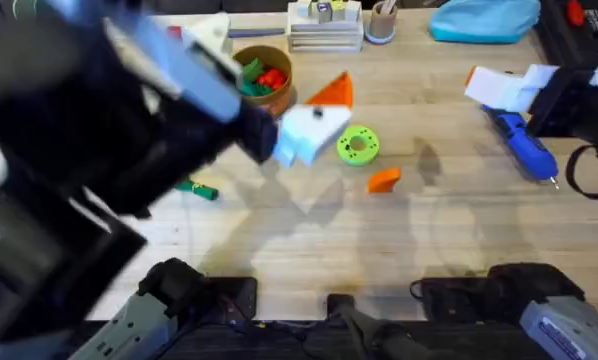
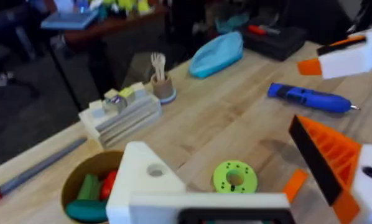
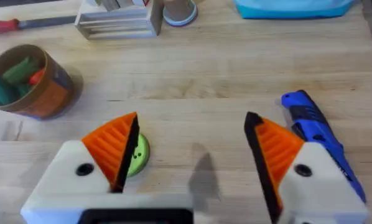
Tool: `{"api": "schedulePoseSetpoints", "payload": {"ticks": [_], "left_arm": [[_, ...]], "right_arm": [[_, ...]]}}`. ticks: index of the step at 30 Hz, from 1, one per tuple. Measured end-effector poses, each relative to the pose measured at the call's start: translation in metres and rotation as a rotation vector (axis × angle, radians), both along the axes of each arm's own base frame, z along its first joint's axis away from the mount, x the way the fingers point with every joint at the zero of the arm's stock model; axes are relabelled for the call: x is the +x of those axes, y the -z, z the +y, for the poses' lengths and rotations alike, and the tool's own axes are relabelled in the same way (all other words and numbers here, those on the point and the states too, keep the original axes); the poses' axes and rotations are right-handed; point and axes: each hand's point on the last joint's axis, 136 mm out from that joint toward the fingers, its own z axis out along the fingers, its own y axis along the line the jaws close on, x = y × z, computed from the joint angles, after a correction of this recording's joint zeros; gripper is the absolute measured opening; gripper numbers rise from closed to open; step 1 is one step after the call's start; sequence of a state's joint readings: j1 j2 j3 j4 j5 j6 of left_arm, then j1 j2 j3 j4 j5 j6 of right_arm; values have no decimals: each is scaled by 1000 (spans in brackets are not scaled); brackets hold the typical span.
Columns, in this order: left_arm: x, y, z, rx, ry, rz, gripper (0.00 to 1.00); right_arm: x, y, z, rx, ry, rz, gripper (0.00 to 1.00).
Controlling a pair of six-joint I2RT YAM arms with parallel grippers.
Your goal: Pick up the gripper from the table and insert it into the empty holder that is missing its gripper. Then pick up a screw, insert it into the mounting hole, and use the screwdriver to tighten it. Finally, clean up the table by picking up the vegetable and placing it into the bucket.
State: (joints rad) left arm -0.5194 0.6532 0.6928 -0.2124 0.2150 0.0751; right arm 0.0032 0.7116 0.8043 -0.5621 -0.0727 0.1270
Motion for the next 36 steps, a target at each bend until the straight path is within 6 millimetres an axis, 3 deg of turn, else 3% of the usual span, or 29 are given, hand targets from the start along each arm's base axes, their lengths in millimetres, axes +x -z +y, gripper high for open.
{"api": "schedulePoseSetpoints", "payload": {"ticks": [11, 15, 21, 28, 36], "left_arm": [[-39, 66, 12, -112, 54, -164, 992], [-47, 74, 20, -163, 43, -189, 992], [-45, 83, 31, -211, 6, -202, 992], [-41, 135, 29, -161, 16, -38, 992], [-42, 139, 29, -158, 21, -17, 992]], "right_arm": [[0, 0, 0, 0, 0, 0, 991], [0, 0, 0, 0, 0, 0, 991], [0, 0, 0, 0, 0, 0, 991], [0, 0, 0, 0, 0, 0, 991], [0, 0, 0, 0, 0, 0, 991]]}}
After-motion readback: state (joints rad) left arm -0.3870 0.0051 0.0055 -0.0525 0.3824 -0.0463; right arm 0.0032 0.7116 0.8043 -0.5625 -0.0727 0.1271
